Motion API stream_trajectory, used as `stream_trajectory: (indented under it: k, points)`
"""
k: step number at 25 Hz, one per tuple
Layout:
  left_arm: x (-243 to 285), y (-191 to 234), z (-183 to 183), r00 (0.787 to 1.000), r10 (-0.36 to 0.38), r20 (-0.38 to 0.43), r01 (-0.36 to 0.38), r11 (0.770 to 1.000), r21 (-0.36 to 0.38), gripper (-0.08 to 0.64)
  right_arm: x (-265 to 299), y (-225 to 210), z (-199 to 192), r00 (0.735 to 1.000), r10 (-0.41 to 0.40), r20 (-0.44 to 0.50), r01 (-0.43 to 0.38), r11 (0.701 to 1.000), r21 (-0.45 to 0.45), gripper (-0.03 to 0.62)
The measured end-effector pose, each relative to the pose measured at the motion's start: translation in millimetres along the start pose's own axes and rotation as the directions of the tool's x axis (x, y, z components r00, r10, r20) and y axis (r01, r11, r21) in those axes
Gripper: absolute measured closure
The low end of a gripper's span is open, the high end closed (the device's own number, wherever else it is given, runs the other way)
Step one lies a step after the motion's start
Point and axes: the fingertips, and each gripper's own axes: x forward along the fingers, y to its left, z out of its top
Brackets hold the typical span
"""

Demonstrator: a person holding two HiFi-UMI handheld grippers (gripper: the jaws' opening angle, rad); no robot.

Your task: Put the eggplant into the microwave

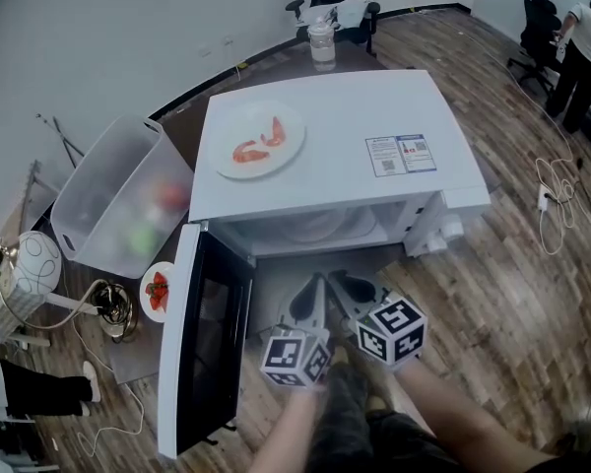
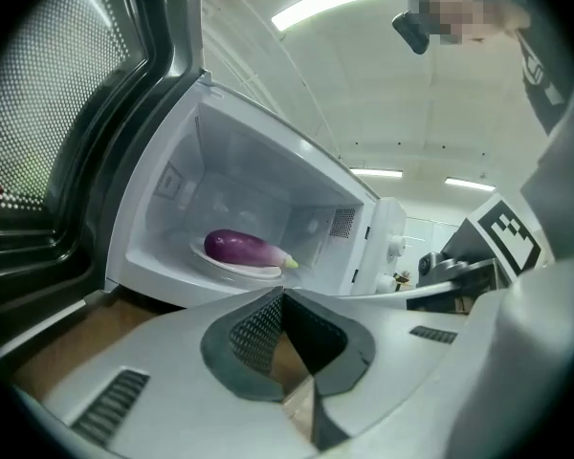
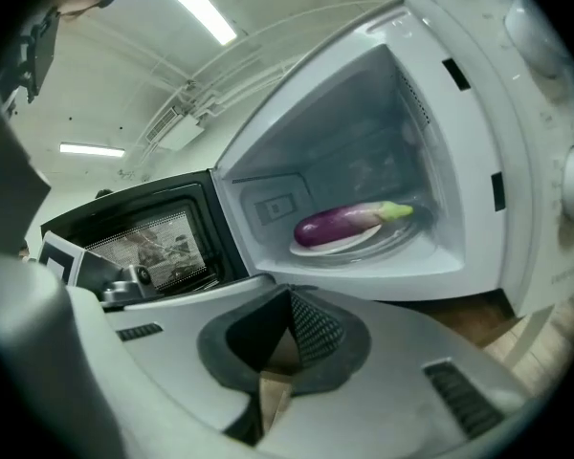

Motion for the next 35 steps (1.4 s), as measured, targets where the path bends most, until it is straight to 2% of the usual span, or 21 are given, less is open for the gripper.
stream_trajectory:
  k: [5,17,27,35]
  points:
    - [-22,-16,2,1.0,0.01,0.019,-0.01,1.0,0.018,0.561,-21,16,1,1.0,-0.011,0.022,0.012,0.999,-0.049,0.595]
    - [-81,-62,7,0.997,0.034,0.07,-0.035,0.999,0.011,0.561,-79,57,3,0.997,-0.009,0.072,0.016,0.996,-0.089,0.594]
    - [-135,-85,31,0.986,0.09,0.144,-0.093,0.995,0.019,0.561,-132,88,12,0.991,0.019,0.133,0.0,0.99,-0.14,0.594]
    - [-166,-105,40,0.981,0.112,0.16,-0.115,0.993,0.012,0.561,-169,114,11,0.988,0.054,0.145,-0.034,0.99,-0.14,0.594]
